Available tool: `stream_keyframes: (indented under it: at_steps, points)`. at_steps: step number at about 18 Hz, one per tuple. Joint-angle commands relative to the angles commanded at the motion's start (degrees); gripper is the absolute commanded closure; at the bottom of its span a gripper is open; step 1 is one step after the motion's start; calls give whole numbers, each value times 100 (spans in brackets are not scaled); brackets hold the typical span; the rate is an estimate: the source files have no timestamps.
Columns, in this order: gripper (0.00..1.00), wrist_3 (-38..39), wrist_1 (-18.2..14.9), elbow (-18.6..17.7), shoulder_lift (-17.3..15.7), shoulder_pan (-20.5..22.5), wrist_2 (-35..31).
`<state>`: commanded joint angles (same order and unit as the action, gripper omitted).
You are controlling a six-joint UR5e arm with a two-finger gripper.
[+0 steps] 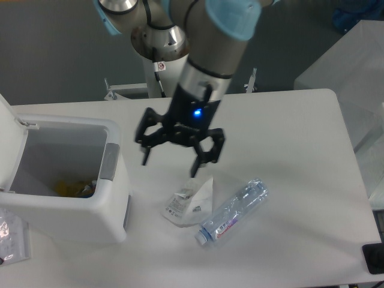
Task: Open the trash can
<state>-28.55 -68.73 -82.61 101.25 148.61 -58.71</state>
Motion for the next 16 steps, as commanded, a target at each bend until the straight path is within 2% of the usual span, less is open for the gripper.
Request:
stream_keyframes:
  at_steps: [4, 9, 11, 14, 16]
  points:
    - [0, -396, 0, -27, 17, 317, -96]
    - [0, -861, -35, -149, 9, 362, -868]
    - [0, -1501, -62, -386, -61, 406, -1534]
    - [0, -2959, -53, -904, -219, 345, -2660]
    - [0, -3331, -62, -941, -185, 318, -2804]
